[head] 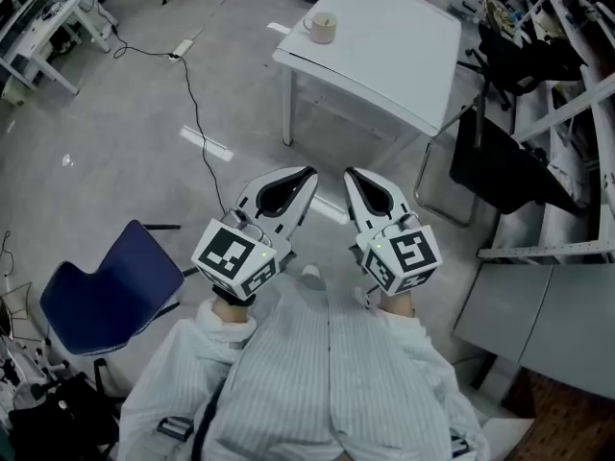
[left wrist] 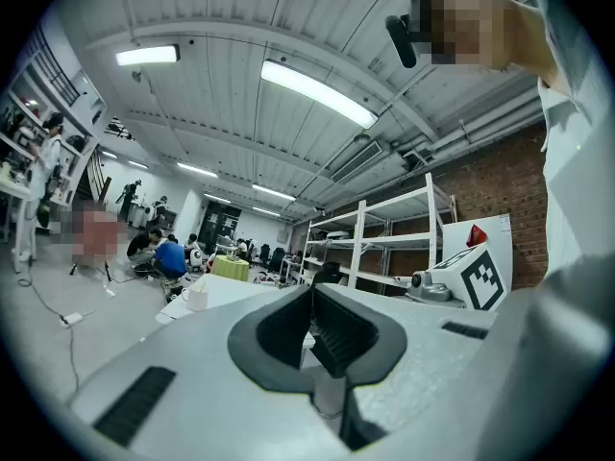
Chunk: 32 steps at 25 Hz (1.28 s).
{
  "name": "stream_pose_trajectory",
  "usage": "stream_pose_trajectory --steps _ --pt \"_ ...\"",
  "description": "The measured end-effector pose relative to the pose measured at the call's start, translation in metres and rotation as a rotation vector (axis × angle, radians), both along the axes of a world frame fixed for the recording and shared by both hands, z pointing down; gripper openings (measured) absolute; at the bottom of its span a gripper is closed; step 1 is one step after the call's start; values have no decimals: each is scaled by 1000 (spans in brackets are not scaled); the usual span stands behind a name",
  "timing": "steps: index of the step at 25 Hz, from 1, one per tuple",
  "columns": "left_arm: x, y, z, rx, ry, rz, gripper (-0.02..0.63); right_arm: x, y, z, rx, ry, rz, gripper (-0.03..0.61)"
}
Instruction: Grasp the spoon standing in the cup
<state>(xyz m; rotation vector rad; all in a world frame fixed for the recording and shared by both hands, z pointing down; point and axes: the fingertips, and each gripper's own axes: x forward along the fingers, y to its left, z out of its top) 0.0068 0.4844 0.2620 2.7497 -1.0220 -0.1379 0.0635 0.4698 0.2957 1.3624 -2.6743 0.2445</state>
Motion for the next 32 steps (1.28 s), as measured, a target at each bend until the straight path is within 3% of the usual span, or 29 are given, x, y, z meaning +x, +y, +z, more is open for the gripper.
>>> stream_pose_trajectory --steps 10,16,24,32 --pt "28 22 6 2 -15 -53 18 39 20 5 -5 -23 -33 9" --pt "30 9 13 -14 -29 -79 18 48 8 17 -34 -45 -43 9" --pt "13 -49 19 -13 -18 -106 18 36 -49 29 -51 -34 -54 9" --pt "-13 -145 13 -15 -17 -77 18 7 -139 21 -47 2 -42 9"
